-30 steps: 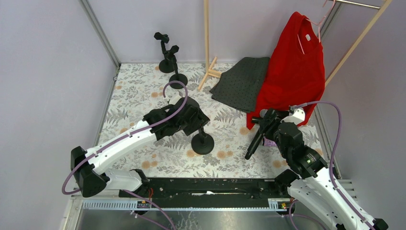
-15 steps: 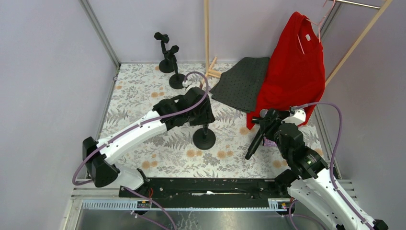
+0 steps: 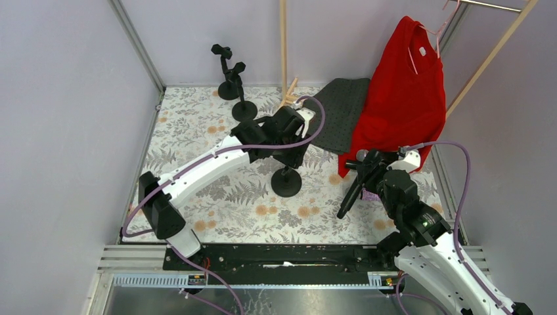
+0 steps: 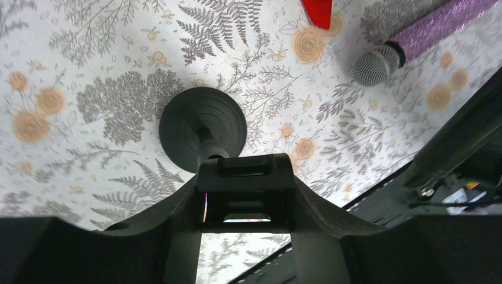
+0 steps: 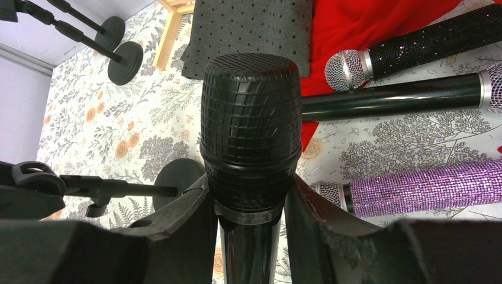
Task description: Attach the microphones to the stand
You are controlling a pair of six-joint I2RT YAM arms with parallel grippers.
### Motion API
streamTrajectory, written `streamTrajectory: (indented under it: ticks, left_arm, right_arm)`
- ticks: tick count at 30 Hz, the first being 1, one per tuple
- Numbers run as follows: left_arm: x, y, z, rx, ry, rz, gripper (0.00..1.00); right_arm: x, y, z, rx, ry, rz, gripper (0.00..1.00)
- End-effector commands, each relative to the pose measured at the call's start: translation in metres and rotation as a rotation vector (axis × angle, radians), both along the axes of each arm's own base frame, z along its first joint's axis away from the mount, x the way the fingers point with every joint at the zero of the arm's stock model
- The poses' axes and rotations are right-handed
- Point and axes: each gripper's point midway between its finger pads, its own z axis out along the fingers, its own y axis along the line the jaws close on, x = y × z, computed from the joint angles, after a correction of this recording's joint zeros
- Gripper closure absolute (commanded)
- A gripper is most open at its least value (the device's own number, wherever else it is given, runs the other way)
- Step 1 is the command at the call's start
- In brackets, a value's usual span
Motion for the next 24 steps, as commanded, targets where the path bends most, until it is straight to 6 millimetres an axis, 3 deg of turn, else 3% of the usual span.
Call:
streamTrajectory:
  ticks: [1, 7, 18, 24]
  left_arm:
    - [0.001, -0.010, 0.015, 0.027, -0.059, -0.191, 0.51]
    - [0.005, -0.019, 0.043, -0.016, -0.108, -0.279, 0.47]
    - [-0.012, -0.029, 0.058, -0.102, -0.020, -0.407, 0.49]
    - [-0.023, -0.027, 0.046, -0.109, 0.033, -0.443, 0.48]
  right_arm:
    - [0.002, -0.006, 0.008, -0.019, -0.026, -0.028, 0.95]
    - [0.003, -0.005, 0.009, -0.016, -0.027, -0.023, 0.95]
    - [0.003, -0.005, 0.007, -0.023, -0.024, -0.021, 0.95]
    - [0.002, -0.004, 0.004, -0.011, -0.018, -0.019, 0.95]
